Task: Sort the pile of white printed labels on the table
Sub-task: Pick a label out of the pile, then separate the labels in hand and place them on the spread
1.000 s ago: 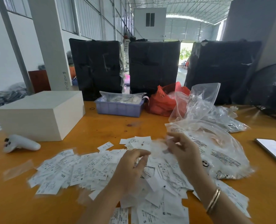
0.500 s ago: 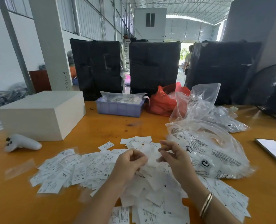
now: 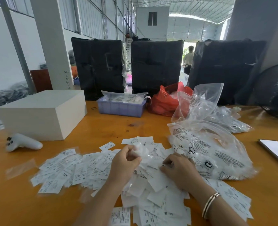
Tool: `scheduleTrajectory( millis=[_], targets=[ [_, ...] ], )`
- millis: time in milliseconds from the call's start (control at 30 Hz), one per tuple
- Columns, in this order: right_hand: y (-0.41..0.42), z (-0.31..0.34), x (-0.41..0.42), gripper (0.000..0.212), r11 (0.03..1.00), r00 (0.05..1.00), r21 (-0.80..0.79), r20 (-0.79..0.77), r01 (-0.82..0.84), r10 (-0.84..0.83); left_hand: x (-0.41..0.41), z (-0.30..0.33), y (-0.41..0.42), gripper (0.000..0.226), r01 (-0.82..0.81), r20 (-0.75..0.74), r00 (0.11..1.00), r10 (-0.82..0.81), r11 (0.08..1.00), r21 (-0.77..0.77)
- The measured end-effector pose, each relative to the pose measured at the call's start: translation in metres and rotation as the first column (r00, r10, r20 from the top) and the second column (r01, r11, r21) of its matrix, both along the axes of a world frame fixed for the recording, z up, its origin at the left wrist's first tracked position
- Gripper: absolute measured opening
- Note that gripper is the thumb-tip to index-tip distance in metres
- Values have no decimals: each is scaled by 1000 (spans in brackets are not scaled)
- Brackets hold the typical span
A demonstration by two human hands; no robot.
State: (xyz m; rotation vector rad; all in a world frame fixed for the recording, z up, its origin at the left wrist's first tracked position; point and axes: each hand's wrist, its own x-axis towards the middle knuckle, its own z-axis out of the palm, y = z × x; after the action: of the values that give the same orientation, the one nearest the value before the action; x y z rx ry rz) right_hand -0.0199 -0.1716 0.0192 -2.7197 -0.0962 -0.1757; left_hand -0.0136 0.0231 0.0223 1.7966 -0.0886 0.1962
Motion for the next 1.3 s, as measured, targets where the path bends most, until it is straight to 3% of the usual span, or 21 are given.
scheduleTrajectory(
  millis=[167,300,367,633,800,900,967,1067,1133,1233,1300],
  targets=[
    [0,-1,5,16,995,1000,103,13,11,-13,1,-3,1,22,-25,46,999,18,988,154],
    [2,-1,8,13,912,994,406,70,52,-88,2,-4,3,6,-49,62,997,39,985,165],
    [3,0,9,9,870,984,489,111,67,-138,3,-4,3,17,-65,64,996,55,982,175],
    [5,0,6,9,857,947,515,259,28,-187,6,-6,4,11,-138,85,989,123,971,195],
    [7,3,-1,32,957,984,276,175,-92,44,6,-5,5,12,-177,77,983,167,974,143],
    [10,1,-6,48,997,992,6,102,-77,76,5,-5,5,16,-159,54,987,153,978,137],
    [12,0,-7,50,997,997,-49,38,-65,67,4,-3,4,20,-139,44,990,135,984,110],
    [14,1,-6,23,993,998,110,40,-50,46,3,-1,2,20,-96,13,995,96,995,-7],
    [14,1,-6,12,955,996,296,87,-36,11,3,1,1,17,-69,-36,997,65,990,-125],
    [16,6,-11,7,728,988,685,129,-28,-83,2,5,1,14,-29,-126,992,-18,934,-357],
    [18,8,-14,26,569,989,820,128,-61,-79,1,7,-1,15,-11,-157,985,-73,880,-475]
  ],
)
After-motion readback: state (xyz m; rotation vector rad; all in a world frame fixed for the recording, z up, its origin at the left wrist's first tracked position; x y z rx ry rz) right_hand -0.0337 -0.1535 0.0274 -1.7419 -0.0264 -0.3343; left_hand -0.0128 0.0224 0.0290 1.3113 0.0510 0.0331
